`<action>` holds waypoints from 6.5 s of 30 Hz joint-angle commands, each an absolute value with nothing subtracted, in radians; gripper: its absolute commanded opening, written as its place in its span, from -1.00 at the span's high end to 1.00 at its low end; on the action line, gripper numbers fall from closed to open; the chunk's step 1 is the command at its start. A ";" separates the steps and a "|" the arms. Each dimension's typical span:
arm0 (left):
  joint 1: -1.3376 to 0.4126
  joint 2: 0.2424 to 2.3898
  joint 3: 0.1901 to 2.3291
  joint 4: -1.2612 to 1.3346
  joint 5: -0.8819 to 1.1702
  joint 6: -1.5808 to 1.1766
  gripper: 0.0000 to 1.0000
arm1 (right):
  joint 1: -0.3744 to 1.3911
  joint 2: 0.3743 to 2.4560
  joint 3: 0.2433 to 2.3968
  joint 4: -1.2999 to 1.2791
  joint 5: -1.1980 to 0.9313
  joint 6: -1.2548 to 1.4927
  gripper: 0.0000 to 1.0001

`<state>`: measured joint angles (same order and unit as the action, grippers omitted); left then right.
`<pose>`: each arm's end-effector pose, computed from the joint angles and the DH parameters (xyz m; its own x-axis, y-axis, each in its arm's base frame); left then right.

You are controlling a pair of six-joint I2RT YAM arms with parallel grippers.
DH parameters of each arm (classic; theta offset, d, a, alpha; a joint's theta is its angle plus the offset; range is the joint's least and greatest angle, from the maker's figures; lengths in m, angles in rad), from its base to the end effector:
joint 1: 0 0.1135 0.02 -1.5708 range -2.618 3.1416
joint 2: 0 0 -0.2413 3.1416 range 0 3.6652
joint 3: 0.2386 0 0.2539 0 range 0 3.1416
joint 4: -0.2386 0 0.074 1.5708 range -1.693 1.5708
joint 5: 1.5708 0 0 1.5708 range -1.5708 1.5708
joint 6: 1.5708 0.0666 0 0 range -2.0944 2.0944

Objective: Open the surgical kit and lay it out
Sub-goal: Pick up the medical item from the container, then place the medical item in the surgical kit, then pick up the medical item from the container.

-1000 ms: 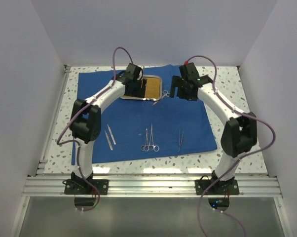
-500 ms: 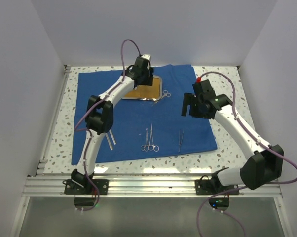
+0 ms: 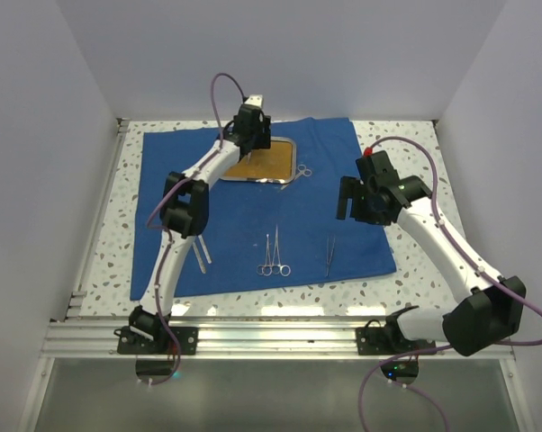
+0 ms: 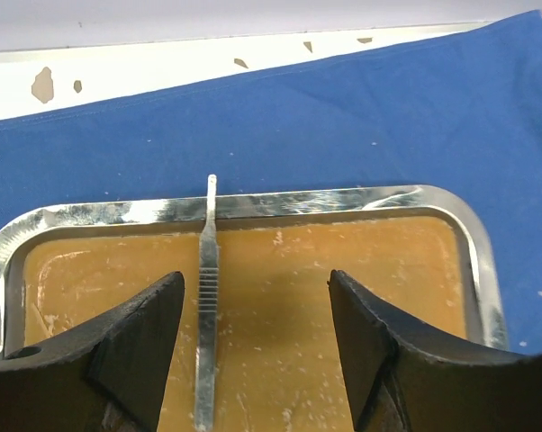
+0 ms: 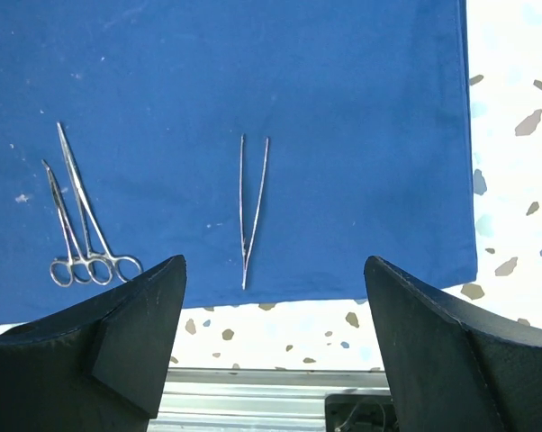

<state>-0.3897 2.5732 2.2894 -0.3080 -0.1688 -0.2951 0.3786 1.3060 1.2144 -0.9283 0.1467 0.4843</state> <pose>0.5527 -0.2149 0.1540 -0.5651 -0.0778 -0.8213 0.0849 0.9848 -0.1517 0.2649 0.0949 0.2644 -0.8378 0.1624 -0.5212 0.1079 0.9852 0.1335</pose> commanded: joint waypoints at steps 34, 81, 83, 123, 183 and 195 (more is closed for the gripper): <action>-0.356 2.573 2.301 -0.380 -0.161 -0.248 1.00 | 0.379 1.404 1.235 -0.864 0.117 0.428 -0.65; -0.508 1.291 0.845 -0.485 -0.457 -0.666 -0.51 | 0.436 0.936 1.045 -0.971 0.143 0.442 -0.67; -0.482 1.334 0.942 -0.431 -0.427 -0.583 -0.53 | 0.436 0.914 1.037 -0.994 0.147 0.452 -0.67; -0.262 2.520 2.253 -0.390 -0.040 -0.293 -0.22 | 0.437 1.123 1.092 -1.016 0.232 0.670 -0.66; -0.368 2.177 2.085 -0.482 -0.112 -0.443 1.00 | 0.436 1.085 1.013 -0.914 0.187 0.594 -0.65; -0.652 1.961 1.767 -0.494 -0.141 -0.639 1.00 | 0.437 0.933 0.933 -0.923 0.186 0.549 -0.66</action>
